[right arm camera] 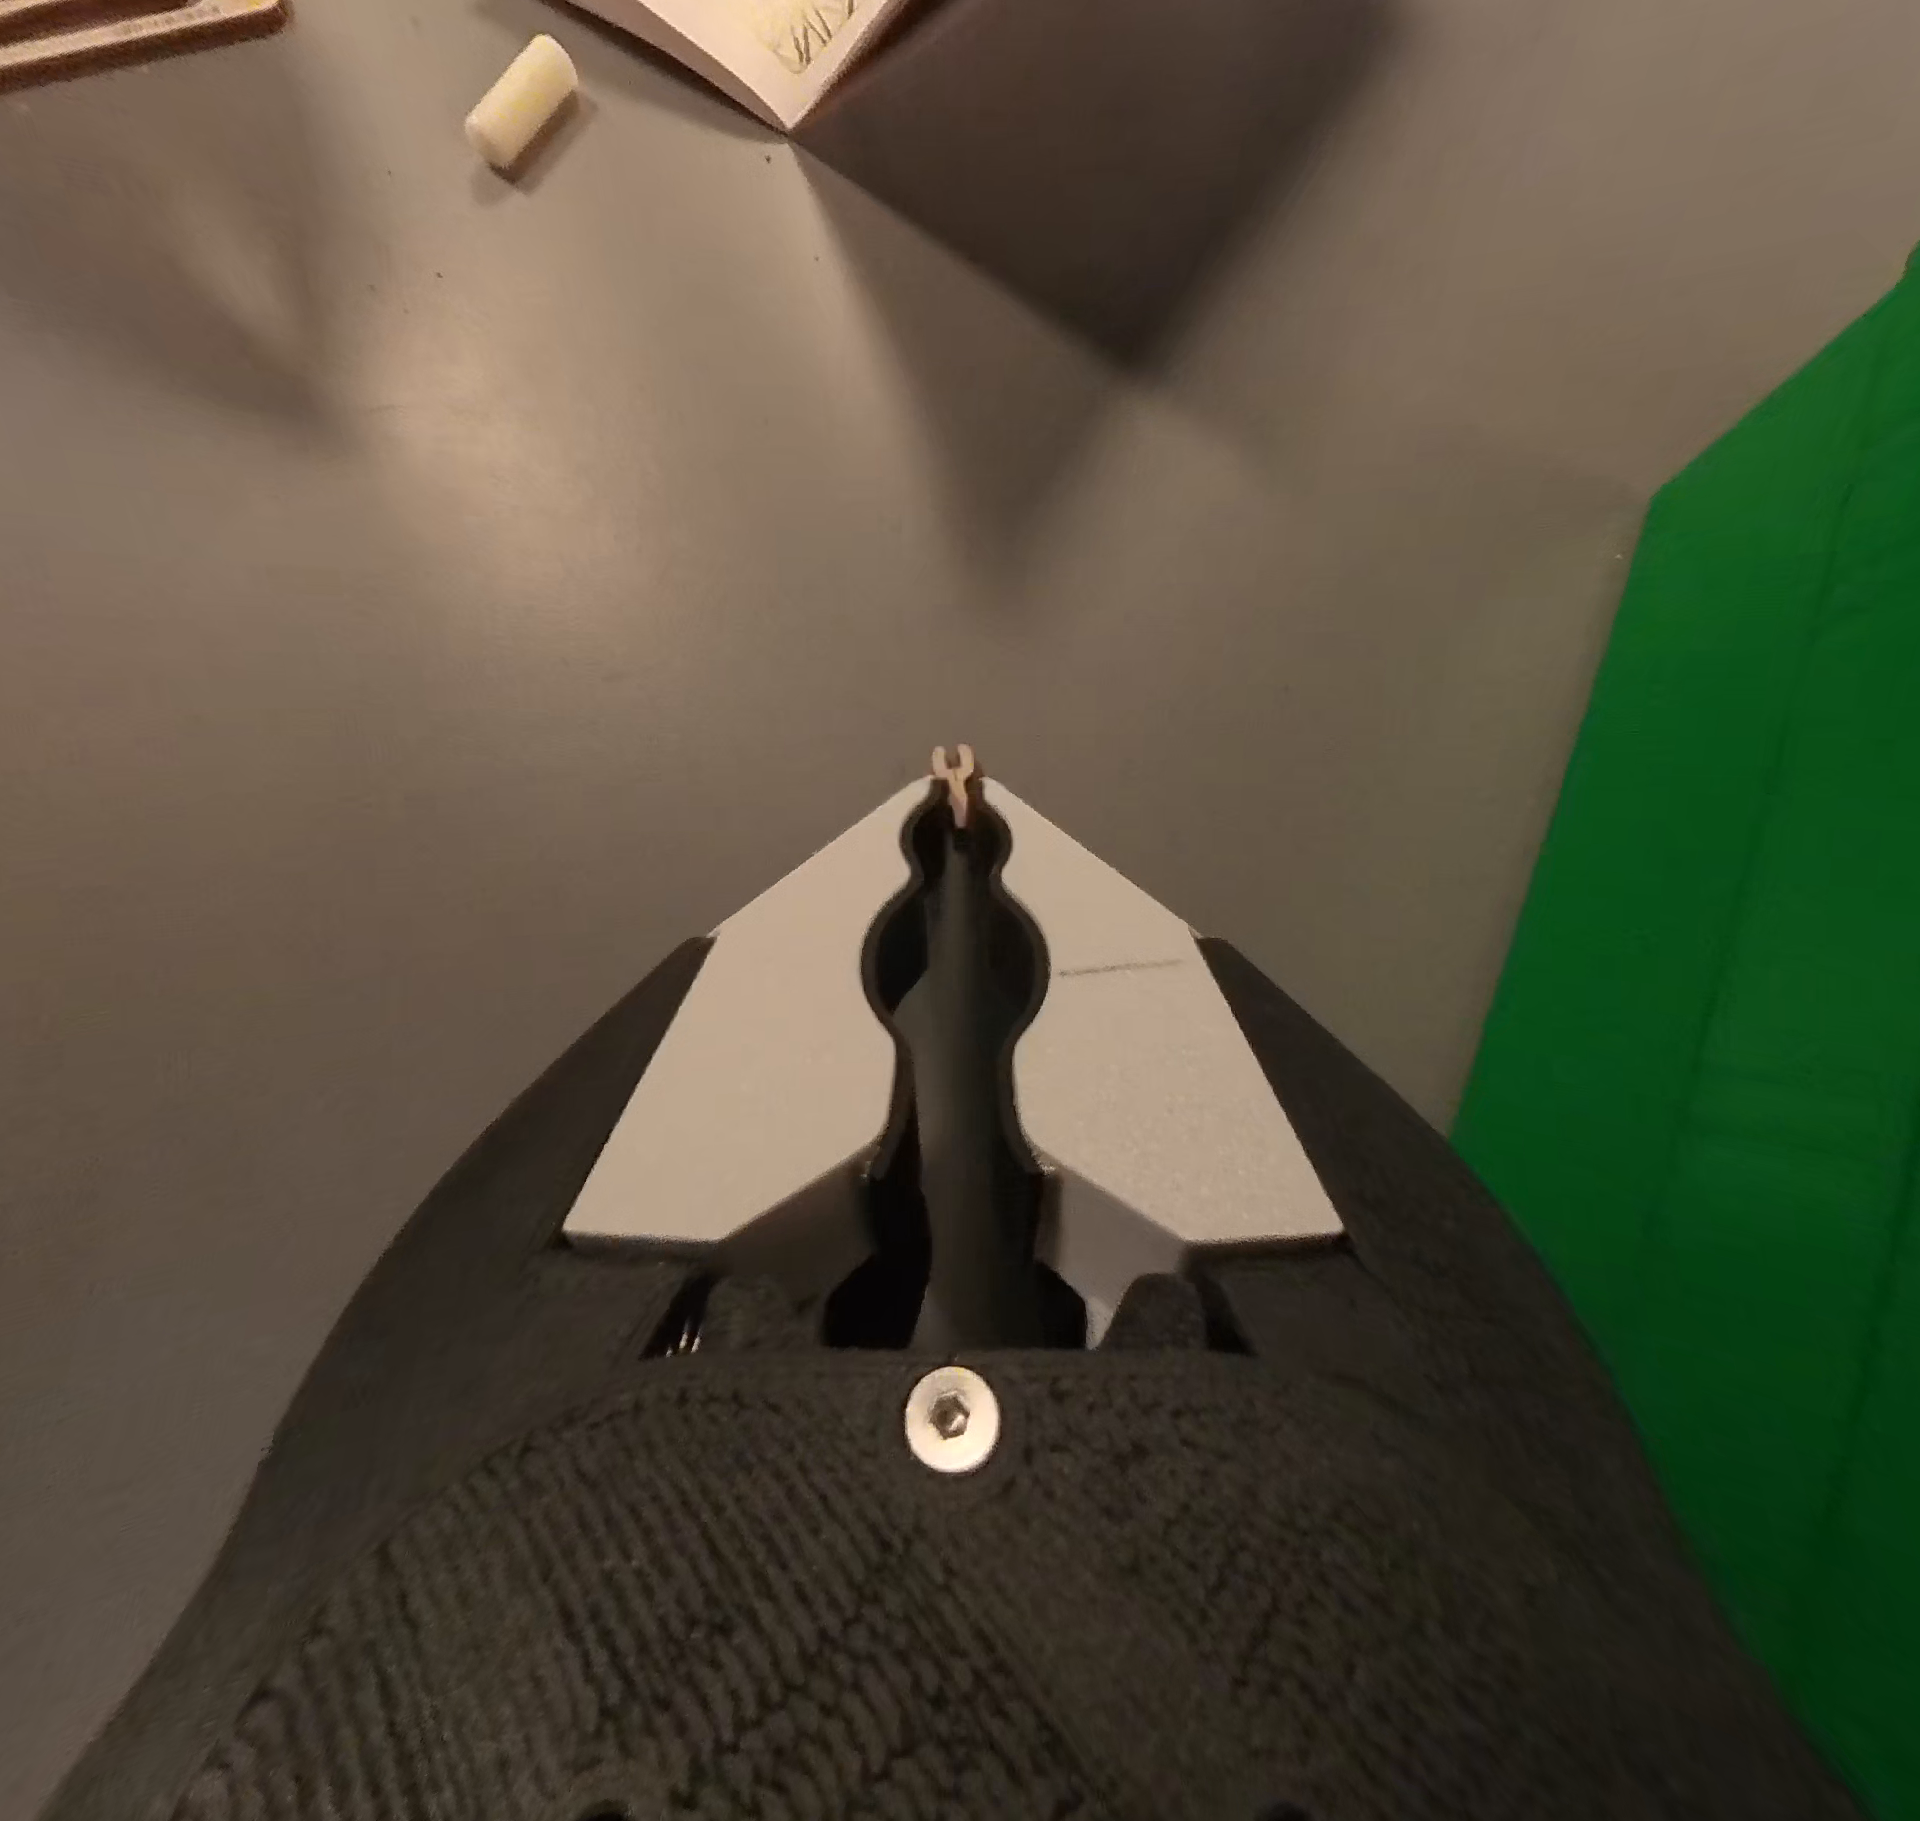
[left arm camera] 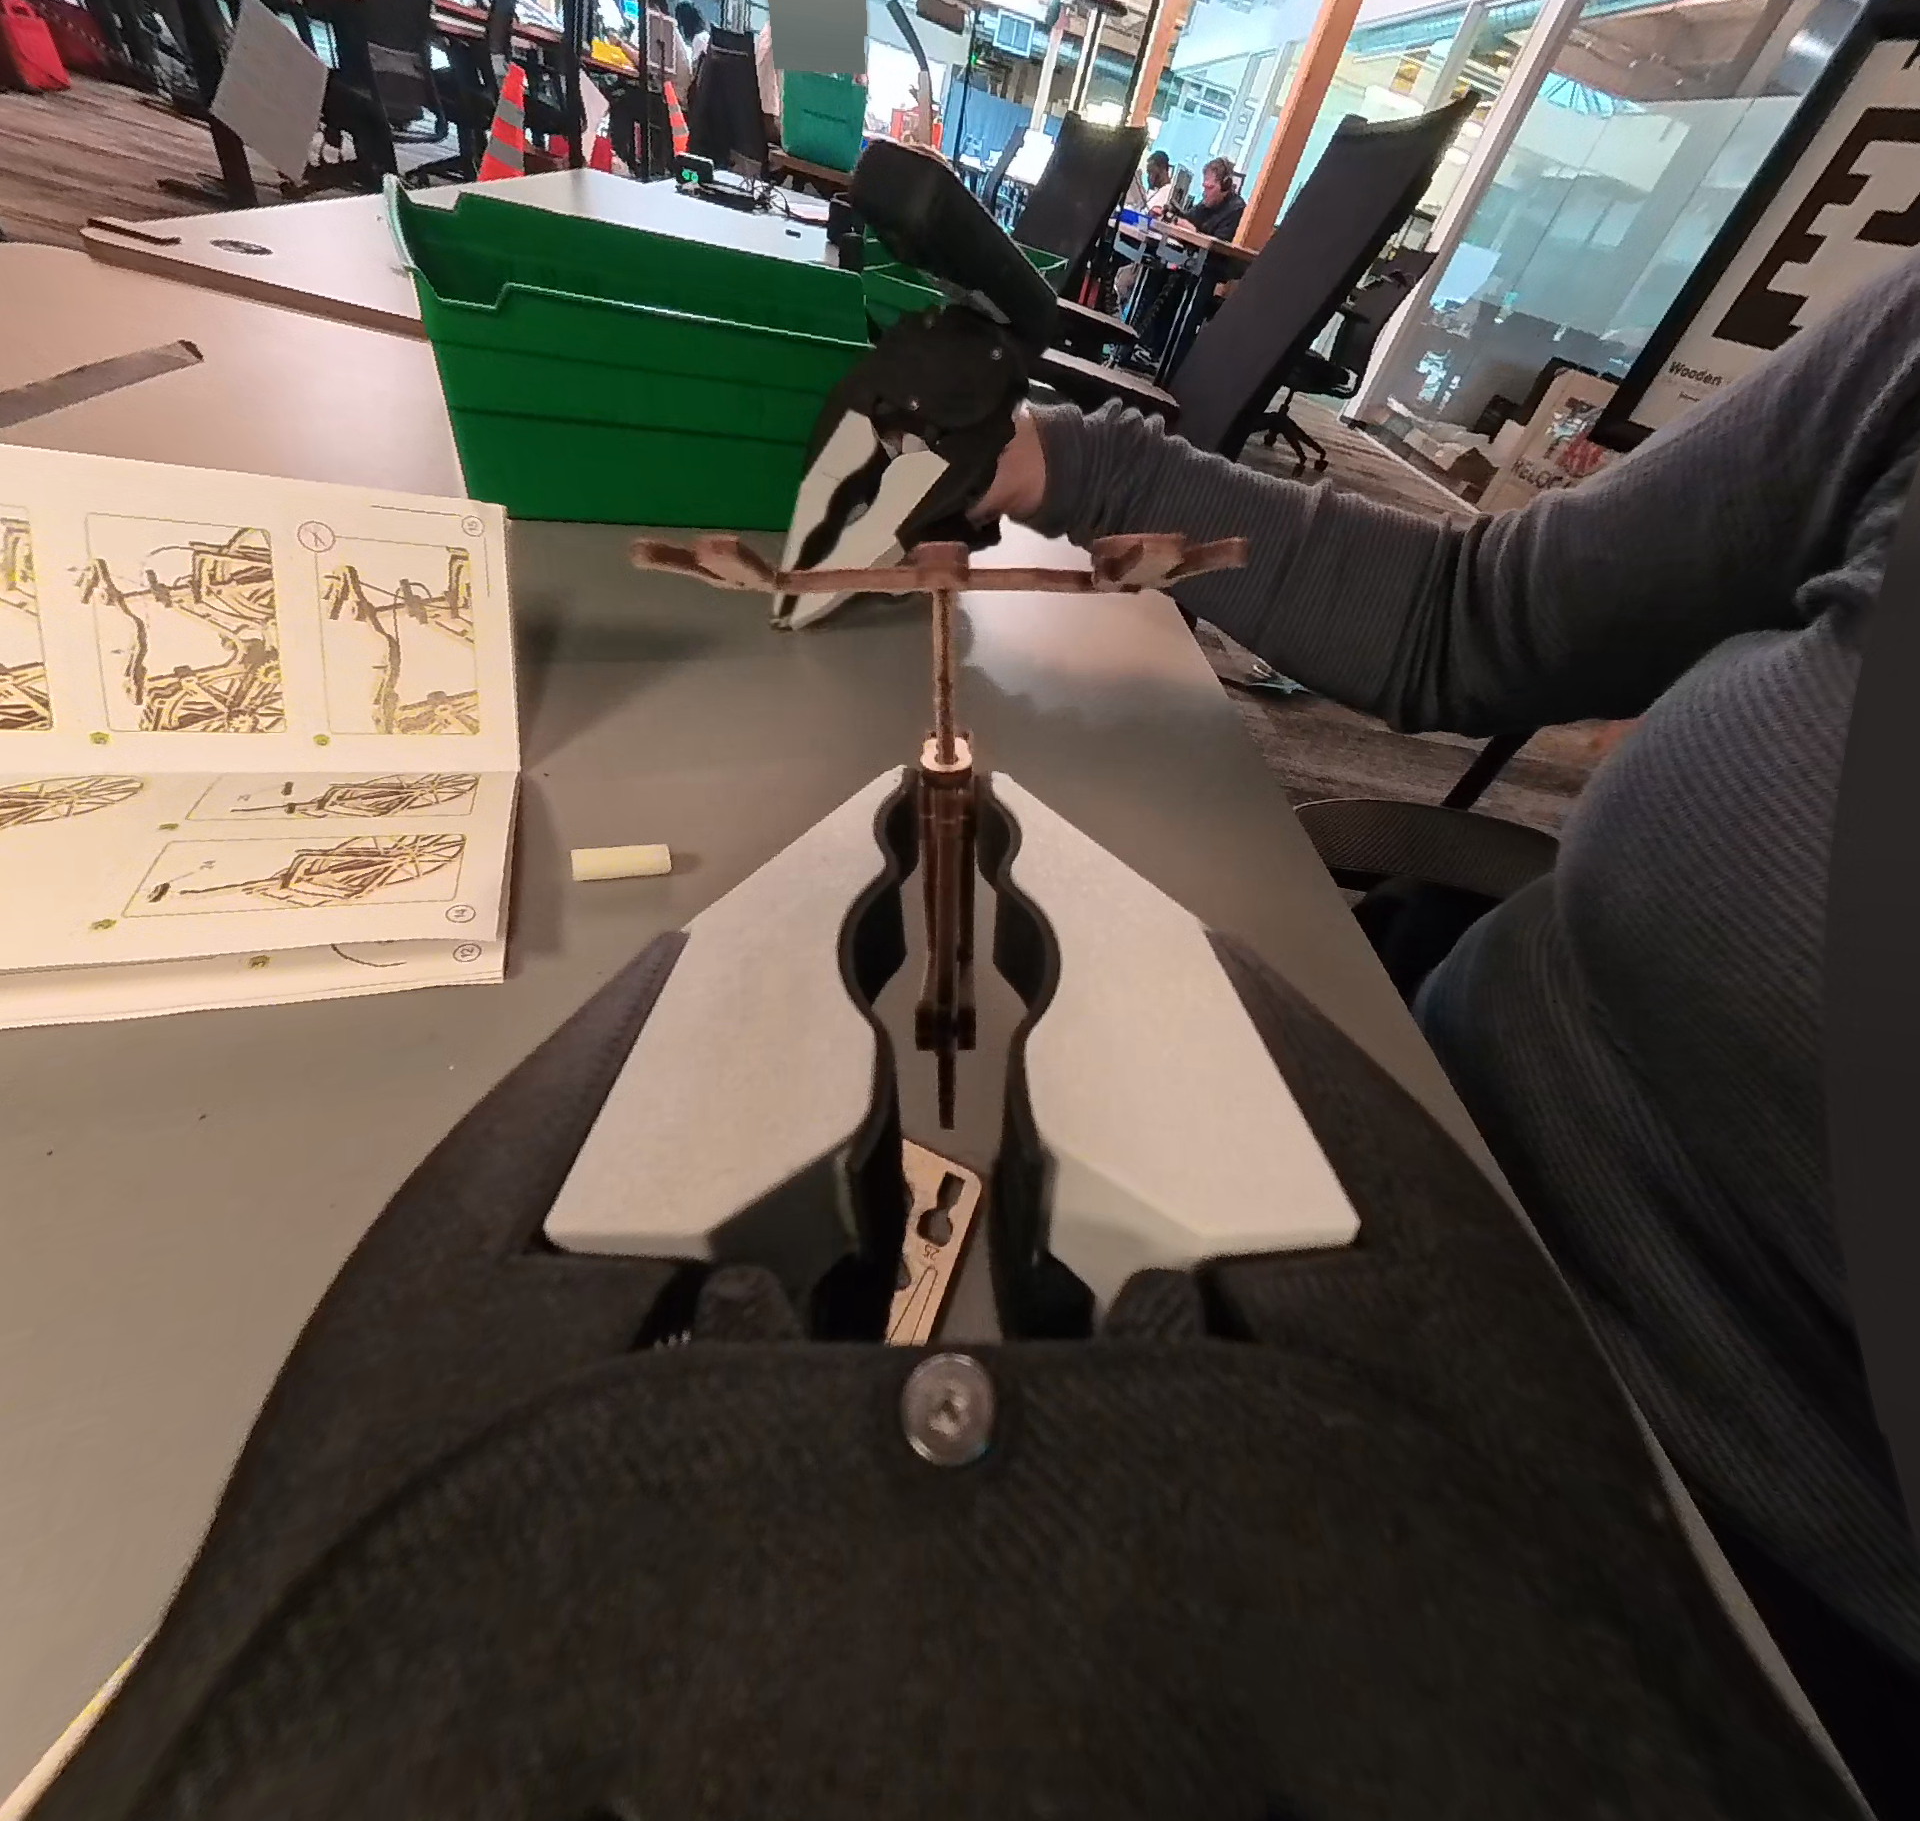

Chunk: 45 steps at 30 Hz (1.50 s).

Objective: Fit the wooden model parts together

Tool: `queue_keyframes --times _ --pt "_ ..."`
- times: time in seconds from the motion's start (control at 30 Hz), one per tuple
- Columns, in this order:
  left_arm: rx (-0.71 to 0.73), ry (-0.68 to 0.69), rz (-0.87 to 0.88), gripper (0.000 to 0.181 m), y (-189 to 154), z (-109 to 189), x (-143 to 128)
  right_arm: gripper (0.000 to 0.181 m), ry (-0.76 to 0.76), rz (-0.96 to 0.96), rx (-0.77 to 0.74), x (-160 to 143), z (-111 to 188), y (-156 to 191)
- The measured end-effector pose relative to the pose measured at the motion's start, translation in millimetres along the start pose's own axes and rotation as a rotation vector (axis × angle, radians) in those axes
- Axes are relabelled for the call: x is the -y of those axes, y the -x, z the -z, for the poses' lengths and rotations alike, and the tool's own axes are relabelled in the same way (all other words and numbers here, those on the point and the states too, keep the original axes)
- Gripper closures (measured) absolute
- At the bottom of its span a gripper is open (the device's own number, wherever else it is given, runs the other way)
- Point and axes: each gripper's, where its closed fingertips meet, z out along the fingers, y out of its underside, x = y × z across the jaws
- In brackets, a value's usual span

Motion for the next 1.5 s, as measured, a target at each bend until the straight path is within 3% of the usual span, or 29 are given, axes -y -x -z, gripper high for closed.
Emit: queue_keyframes --times 0.17,0.4,0.6,0.97,1.5 --pt "0.004 0.007 -0.012 0.172 -1.7 -6.3 -2.3 0.18 0.003 0.014 -0.012 5.0 -1.6 4.8" --pt "0.115 0.075 -0.186 0.172 -0.1 -21.7 -10.5 0.18 -0.275 0.294 0.157 107.4 -9.7 115.2" --pt "0.191 0.129 -0.358 0.172 1.1 -24.2 -14.7 0.181 -0.329 0.531 0.197 147.3 -6.6 163.8" --pt "0.197 0.192 -0.464 0.172 -1.5 -29.0 -25.0 0.181 -0.266 0.765 0.173 148.6 -11.5 185.8" --pt "0.181 0.234 -0.49 0.172 -3.0 -32.8 -33.7 0.181 -0.224 0.853 0.159 140.5 -21.8 188.9"
